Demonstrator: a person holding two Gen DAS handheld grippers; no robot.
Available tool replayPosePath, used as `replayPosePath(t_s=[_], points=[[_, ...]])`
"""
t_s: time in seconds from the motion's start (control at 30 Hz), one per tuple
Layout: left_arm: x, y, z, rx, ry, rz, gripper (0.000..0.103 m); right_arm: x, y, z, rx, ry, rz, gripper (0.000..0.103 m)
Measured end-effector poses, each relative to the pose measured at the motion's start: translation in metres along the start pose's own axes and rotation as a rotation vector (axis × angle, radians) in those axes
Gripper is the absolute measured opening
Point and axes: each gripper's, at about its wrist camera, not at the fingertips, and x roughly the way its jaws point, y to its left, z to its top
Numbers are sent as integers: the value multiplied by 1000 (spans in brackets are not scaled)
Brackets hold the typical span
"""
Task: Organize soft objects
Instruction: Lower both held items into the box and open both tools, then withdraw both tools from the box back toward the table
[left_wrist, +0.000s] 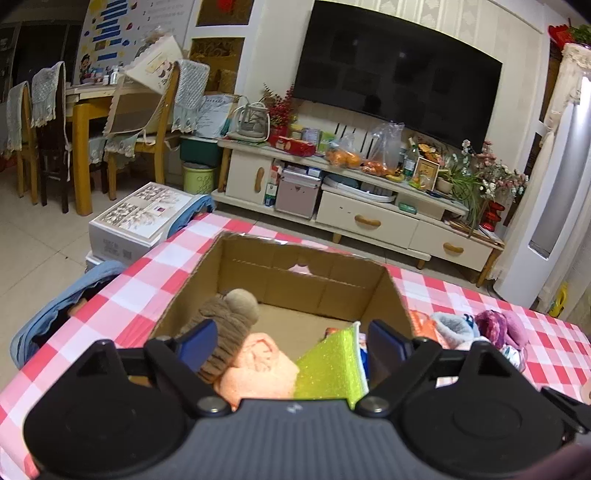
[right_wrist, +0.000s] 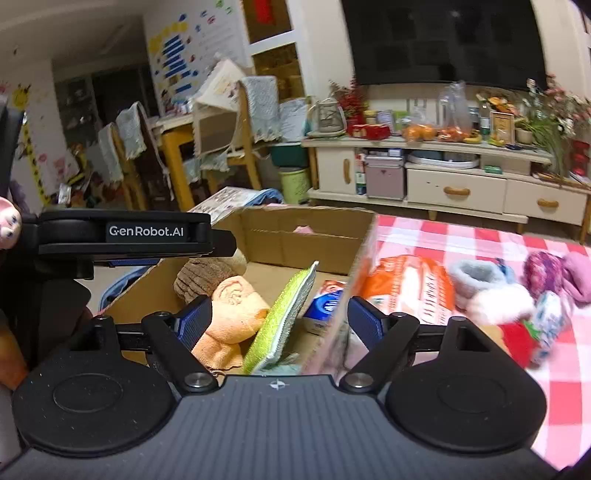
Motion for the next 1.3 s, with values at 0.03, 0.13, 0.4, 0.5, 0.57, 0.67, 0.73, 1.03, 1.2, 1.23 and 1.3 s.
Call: replayPosePath(t_s=[0.03, 0.13, 0.4, 0.5, 0.57, 0.67, 0.73, 1.03, 1.2, 1.23, 1.3], points=[[0, -2, 0, 5, -3, -1, 91, -5, -3, -1, 11, -4, -3, 101], [0, -6, -2, 13, -6, 0, 93, -15, -11, -4, 38, -22, -29, 102], [0, -16, -4, 24, -6, -14, 98, -29, -24, -11, 99, -63, -78, 103], [-1, -21, -4, 30, -7, -19, 98, -33, -26, -15, 107, -67, -93, 103], [0, -25, -5, 34, -8, -24, 98, -35, -29, -17, 114, -69, -98, 103], [0, -32, -6, 43, -6, -31, 99, -38, -33, -19, 117, -71, -111, 103], [1, -37, -6, 49, -6, -34, 99, -41, -35, -21, 124, -72, -118, 103], [3, -53, -11, 82, -4, -43, 101, -50, -51, -28, 176, -73, -153, 103], [3, -65, -14, 108, -3, -56, 101, -55, -59, -32, 195, -84, -172, 103], [3, -67, -15, 113, -2, -59, 101, -56, -59, -34, 200, -85, -177, 103], [2, -72, -16, 121, -3, -66, 101, -58, -62, -35, 210, -87, -183, 103]])
